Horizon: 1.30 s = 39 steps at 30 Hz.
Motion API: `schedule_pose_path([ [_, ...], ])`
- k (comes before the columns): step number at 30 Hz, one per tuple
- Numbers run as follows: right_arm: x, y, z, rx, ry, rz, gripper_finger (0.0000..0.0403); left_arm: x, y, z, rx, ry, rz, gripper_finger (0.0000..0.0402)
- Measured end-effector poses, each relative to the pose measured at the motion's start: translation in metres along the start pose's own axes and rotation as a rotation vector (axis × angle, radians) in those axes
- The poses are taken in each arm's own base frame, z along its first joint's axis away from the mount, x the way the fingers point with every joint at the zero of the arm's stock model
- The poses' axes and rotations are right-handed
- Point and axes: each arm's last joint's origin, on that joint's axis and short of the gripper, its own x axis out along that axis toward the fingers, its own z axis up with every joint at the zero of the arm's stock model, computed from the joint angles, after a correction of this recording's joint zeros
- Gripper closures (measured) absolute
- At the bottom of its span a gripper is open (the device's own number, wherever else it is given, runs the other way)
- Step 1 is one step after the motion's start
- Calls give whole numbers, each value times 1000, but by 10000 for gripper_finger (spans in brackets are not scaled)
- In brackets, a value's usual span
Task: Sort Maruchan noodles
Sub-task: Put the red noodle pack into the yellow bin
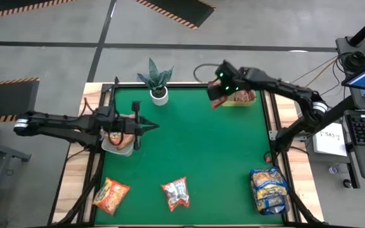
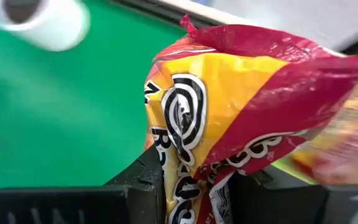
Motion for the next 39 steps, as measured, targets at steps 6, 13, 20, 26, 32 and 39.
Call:
schedule_pose_path([
  [6, -6, -42, 19, 80, 43, -109, 303, -20, 2, 4, -5, -61, 33, 402],
  [13, 11, -83, 28, 154, 86, -200, 303, -40, 2, 5, -11, -125, 67, 402],
  [20, 48, -95, 34, 141, 175, -243, 303, -50, 3, 8, -37, -162, 85, 402],
  [26, 77, -96, 37, 139, 242, -267, 303, -51, 3, 7, -37, -159, 84, 402],
  [32, 97, -97, 38, 140, 292, -276, 303, -50, 3, 7, -37, -153, 81, 402],
  [39, 107, -101, 29, 143, 400, -304, 303, -50, 2, 7, -37, -153, 81, 402],
])
